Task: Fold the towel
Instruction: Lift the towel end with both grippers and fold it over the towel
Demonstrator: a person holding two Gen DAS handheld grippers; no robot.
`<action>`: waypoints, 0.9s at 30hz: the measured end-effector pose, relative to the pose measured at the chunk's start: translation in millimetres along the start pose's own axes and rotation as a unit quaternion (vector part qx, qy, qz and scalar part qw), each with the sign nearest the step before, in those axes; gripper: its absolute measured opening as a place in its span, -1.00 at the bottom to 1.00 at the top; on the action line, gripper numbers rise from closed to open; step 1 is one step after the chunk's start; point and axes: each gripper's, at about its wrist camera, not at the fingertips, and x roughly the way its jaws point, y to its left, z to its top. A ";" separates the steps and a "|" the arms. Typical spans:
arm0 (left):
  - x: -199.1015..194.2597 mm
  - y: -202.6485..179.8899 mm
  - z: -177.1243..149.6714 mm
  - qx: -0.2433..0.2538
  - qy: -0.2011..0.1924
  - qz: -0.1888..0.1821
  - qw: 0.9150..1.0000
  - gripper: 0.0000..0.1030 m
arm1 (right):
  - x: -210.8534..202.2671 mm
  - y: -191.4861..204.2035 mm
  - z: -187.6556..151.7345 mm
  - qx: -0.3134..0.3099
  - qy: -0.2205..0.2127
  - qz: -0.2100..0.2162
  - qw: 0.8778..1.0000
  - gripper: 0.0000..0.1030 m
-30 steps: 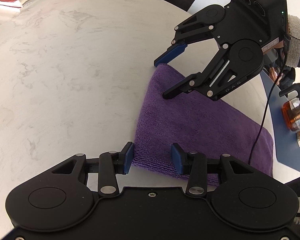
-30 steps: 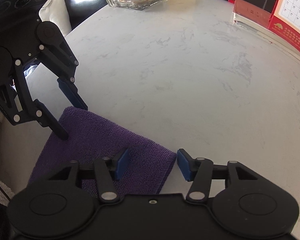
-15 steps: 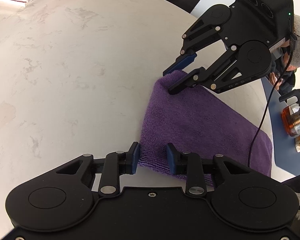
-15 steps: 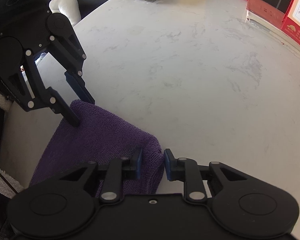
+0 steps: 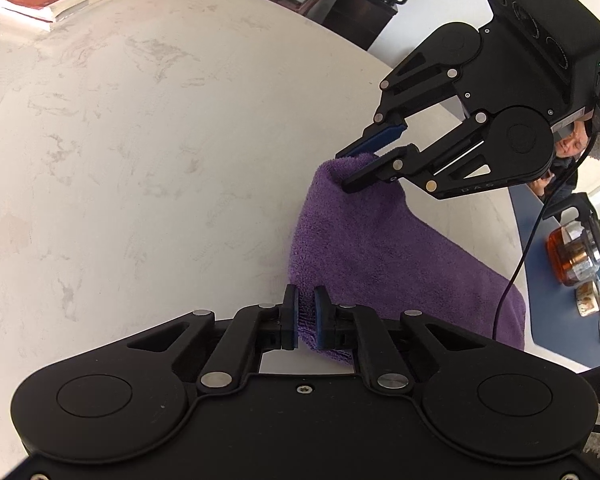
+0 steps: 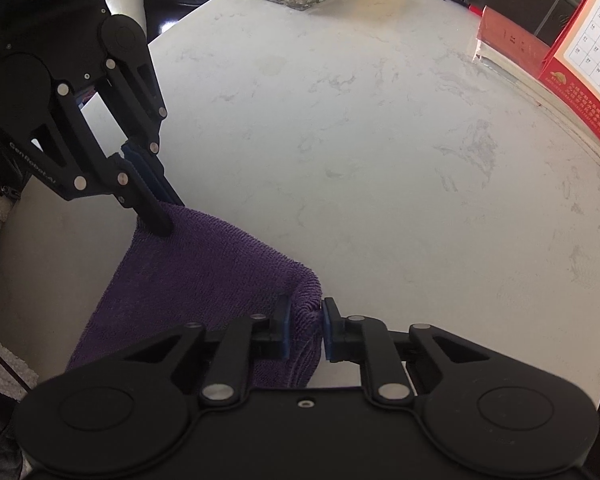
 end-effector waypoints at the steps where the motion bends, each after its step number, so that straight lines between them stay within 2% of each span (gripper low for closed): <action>1: -3.1 -2.6 -0.1 0.004 -0.003 -0.002 1.000 -0.87 | -3.0 2.2 -0.6 0.000 0.000 -0.004 1.000 -0.73; 7: -18.9 -21.2 -0.8 0.035 -0.013 -0.013 0.999 -0.87 | -25.1 19.5 -9.9 0.012 -0.003 -0.034 0.999 -0.73; 16: -27.8 -52.6 -0.2 0.079 -0.017 -0.021 0.996 -0.88 | -52.4 44.5 -44.5 0.044 -0.019 -0.074 0.996 -0.74; 27: -11.9 -111.1 -16.4 0.124 -0.020 -0.027 0.992 -0.88 | -84.1 74.1 -94.3 0.062 -0.056 -0.117 0.990 -0.77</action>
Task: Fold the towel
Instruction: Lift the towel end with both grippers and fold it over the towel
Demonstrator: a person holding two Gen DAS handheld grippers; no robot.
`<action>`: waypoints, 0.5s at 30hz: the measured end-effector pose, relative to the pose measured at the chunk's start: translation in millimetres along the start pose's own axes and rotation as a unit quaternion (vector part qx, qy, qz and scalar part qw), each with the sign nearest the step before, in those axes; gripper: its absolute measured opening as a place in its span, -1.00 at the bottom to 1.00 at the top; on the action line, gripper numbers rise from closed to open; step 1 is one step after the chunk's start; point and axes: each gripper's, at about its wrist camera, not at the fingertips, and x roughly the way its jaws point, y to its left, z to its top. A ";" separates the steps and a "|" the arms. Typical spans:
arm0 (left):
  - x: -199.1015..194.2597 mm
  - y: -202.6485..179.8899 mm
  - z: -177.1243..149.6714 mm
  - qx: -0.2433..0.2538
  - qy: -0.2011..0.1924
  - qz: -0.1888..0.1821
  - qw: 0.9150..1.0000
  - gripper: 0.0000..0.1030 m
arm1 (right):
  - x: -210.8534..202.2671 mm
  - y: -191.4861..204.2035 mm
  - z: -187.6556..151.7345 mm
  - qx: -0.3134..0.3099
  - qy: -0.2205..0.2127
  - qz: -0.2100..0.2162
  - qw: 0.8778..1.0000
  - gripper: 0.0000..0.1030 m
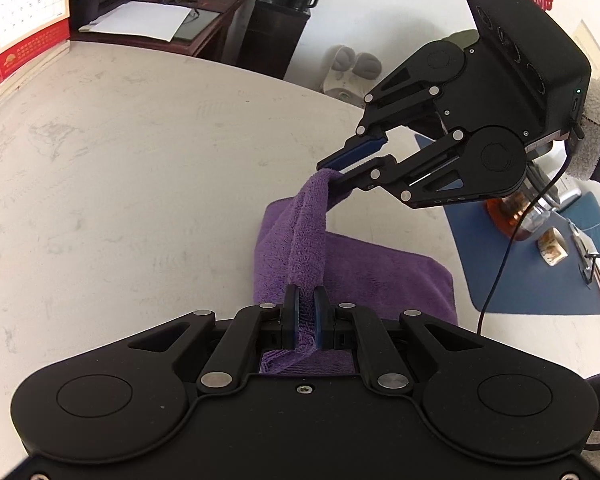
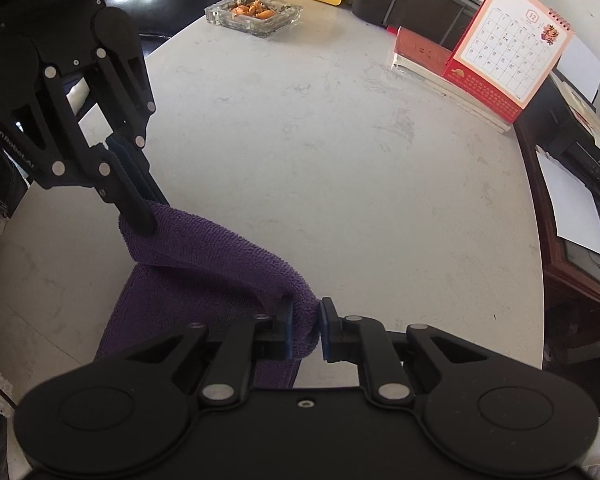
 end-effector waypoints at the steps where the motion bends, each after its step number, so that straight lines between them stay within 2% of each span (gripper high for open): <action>1: -0.1 -6.5 -1.0 0.004 0.001 0.000 1.000 -0.88 | -3.9 1.8 -5.2 0.002 -0.004 -0.004 1.000 -0.78; 15: 21.7 -58.7 1.4 0.068 0.033 -0.017 0.997 -0.88 | -37.8 20.0 -62.5 0.042 -0.058 -0.043 0.997 -0.78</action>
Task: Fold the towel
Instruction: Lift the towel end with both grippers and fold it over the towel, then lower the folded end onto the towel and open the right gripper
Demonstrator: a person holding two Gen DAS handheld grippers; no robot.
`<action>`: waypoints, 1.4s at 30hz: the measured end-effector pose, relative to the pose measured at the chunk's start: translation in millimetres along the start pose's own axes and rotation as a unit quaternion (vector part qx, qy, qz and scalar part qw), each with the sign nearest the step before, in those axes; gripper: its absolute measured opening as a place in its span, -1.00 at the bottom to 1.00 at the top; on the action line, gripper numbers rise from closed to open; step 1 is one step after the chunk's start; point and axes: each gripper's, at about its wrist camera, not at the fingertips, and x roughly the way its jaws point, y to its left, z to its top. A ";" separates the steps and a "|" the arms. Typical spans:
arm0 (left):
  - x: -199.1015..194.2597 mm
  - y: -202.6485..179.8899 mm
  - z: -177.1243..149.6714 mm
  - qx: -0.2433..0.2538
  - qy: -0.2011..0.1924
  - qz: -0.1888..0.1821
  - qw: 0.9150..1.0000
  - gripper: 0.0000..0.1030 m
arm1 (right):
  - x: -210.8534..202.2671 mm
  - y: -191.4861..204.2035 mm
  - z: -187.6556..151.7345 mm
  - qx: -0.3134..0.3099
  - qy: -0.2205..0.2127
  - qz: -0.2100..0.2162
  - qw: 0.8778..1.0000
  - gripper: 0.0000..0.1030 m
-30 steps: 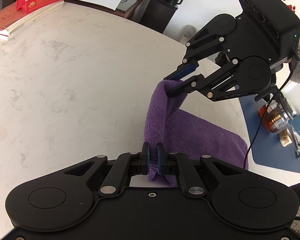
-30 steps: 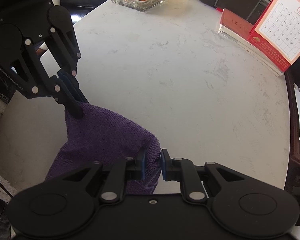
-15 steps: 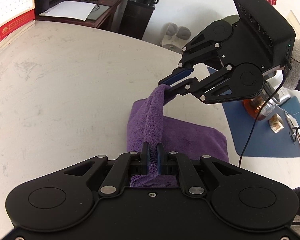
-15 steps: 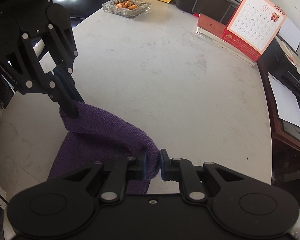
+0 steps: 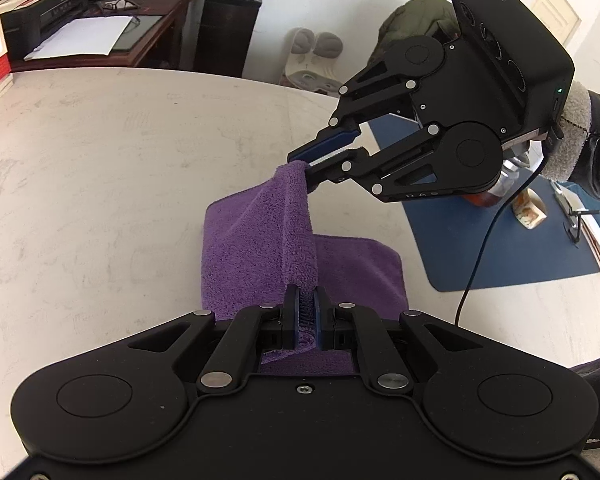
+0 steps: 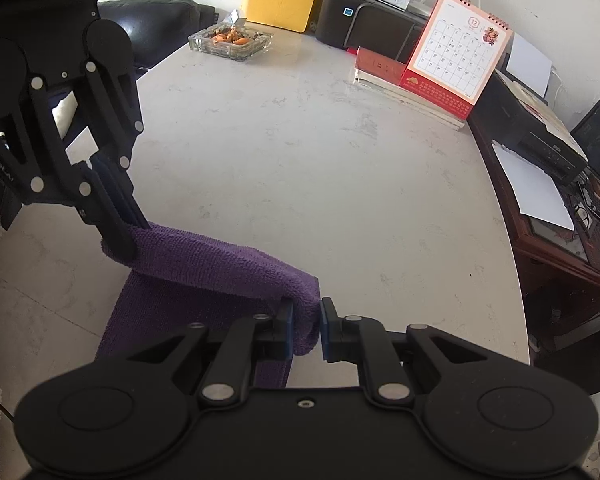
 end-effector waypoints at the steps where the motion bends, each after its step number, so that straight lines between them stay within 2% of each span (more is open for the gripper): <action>1: 1.7 -2.3 1.1 0.006 0.004 -0.002 1.000 -0.88 | -2.1 0.9 -3.3 0.004 -0.002 -0.002 1.000 -0.78; 8: 14.9 -19.0 12.8 0.047 0.029 -0.014 0.998 -0.88 | -20.5 12.7 -29.3 0.028 -0.029 -0.023 0.999 -0.78; 18: 29.4 -44.7 15.8 0.099 0.058 -0.043 0.992 -0.88 | -45.6 31.9 -63.3 0.061 -0.043 -0.046 0.996 -0.78; 26: 41.5 -57.4 17.9 0.124 0.073 -0.067 0.987 -0.88 | -57.8 43.7 -83.2 0.072 -0.038 -0.057 0.995 -0.78; 35: 55.5 -75.0 23.4 0.148 0.081 -0.092 0.981 -0.88 | -68.8 47.7 -88.5 0.061 -0.035 -0.070 0.995 -0.78; 42: 95.4 -89.5 21.4 0.162 0.109 -0.113 0.974 -0.88 | -58.8 50.9 -104.9 0.044 0.004 -0.074 0.996 -0.77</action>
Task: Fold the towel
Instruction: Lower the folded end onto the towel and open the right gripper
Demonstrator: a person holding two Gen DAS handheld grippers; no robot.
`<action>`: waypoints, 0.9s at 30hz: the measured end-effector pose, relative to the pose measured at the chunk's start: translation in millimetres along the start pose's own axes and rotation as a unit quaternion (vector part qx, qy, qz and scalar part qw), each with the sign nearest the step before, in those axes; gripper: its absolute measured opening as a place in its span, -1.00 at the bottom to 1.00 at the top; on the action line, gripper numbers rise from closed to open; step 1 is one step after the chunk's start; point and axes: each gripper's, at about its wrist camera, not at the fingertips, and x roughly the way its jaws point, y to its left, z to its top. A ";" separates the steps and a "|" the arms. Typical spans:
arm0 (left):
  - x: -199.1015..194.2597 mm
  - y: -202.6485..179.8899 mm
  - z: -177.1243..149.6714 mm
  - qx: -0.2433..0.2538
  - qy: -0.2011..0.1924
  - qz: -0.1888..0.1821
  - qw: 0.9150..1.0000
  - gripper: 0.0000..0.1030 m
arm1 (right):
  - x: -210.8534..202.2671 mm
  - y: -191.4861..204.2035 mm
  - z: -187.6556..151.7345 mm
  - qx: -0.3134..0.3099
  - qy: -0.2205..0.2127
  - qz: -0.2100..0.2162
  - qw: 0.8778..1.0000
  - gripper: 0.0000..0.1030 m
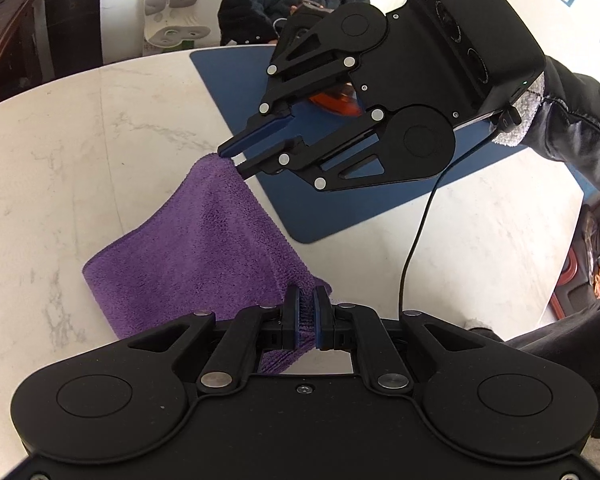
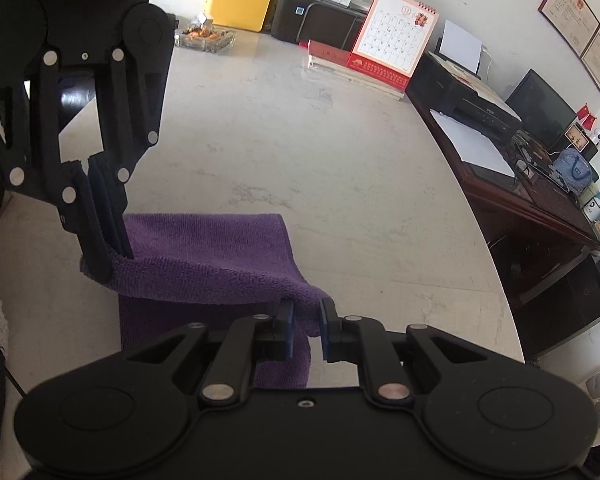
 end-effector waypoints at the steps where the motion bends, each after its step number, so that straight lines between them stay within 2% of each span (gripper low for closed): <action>1: 7.6 0.0 1.4 0.001 0.005 -0.004 1.000 -0.88 | 2.3 0.7 -2.9 -0.003 0.006 0.000 1.000 -0.78; 8: 55.7 -0.4 8.1 0.004 0.038 -0.022 0.999 -0.88 | 14.7 6.1 -21.3 -0.011 0.035 -0.002 0.999 -0.77; 16: 90.0 -2.1 7.2 0.001 0.042 -0.028 0.999 -0.81 | 16.4 9.7 -36.2 0.025 0.042 -0.017 0.999 -0.77; 21: 91.7 -9.4 3.7 0.012 0.024 -0.049 0.998 -0.66 | 9.6 17.2 -43.4 0.062 0.043 -0.035 0.997 -0.77; 24: 86.9 -13.9 1.6 0.020 0.010 -0.062 0.998 -0.64 | 2.1 21.8 -47.9 0.098 0.041 -0.054 0.993 -0.77; 27: 67.1 -11.1 -6.2 0.024 -0.003 -0.060 0.998 -0.64 | -6.9 24.9 -51.6 0.166 0.036 -0.079 0.982 -0.77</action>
